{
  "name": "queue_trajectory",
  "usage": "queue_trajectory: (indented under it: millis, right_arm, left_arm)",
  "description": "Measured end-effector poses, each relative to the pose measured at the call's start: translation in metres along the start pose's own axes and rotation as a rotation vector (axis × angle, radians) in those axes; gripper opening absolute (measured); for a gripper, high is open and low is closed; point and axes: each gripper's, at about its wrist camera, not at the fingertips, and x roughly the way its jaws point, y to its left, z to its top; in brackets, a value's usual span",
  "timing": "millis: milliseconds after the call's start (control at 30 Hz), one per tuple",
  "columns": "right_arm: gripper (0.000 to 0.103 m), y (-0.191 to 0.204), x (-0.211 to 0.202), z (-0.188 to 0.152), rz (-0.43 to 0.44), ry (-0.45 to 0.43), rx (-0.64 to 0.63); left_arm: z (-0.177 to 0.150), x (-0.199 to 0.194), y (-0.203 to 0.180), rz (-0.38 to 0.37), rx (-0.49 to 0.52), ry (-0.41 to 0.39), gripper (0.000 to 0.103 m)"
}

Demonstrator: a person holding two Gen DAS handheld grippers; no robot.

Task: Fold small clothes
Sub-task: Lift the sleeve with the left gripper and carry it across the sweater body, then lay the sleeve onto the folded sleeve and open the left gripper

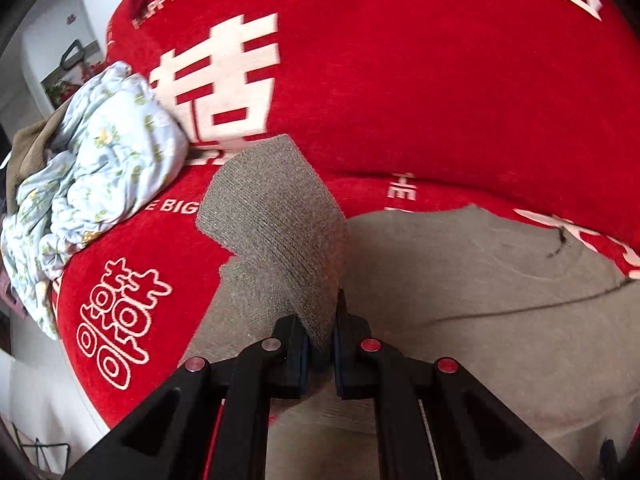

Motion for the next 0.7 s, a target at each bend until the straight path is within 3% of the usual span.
queue_trajectory:
  millis: [700]
  right_arm:
    - [0.103, -0.001, -0.001, -0.004, 0.021, -0.009, 0.006]
  left_arm:
    - [0.0, -0.015, -0.074, -0.055, 0.081, 0.0, 0.01]
